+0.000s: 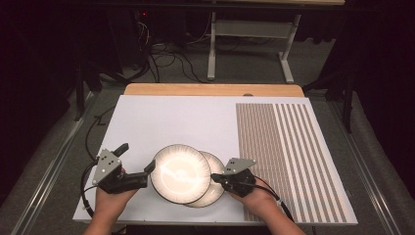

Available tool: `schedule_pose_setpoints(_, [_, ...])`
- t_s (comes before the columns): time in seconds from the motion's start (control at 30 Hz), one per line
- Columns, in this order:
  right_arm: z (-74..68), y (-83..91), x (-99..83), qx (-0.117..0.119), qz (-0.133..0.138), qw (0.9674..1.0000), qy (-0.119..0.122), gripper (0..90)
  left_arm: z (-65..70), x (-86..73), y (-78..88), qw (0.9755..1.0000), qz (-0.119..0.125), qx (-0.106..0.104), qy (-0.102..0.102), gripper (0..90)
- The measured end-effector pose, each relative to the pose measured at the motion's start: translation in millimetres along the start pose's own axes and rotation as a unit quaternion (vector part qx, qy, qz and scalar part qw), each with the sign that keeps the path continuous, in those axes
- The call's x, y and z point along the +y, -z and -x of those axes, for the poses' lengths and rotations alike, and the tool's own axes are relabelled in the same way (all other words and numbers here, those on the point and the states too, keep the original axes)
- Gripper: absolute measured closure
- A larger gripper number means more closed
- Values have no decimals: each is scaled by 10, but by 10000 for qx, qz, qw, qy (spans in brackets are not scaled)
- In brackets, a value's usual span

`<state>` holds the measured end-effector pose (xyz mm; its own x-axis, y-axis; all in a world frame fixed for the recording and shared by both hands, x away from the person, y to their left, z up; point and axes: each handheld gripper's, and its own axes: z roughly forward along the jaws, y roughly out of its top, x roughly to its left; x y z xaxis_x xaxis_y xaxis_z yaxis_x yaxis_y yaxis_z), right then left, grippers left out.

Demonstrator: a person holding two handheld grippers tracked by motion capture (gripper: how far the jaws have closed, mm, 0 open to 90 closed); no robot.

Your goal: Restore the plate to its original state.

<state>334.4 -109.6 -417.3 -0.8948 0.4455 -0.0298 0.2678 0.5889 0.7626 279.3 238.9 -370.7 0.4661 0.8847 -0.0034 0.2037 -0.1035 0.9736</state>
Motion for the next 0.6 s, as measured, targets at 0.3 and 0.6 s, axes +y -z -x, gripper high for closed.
schedule_pose_setpoints(0.3, [4,-1,0,-2,-21,10000,10,900,-4,1,0,10000,-5,-2,-2,3])
schedule_pose_setpoints(0.6, [12,12,2,-35,-21,10000,-36,900,-1,1,-1,10000,-12,-2,-4,3])
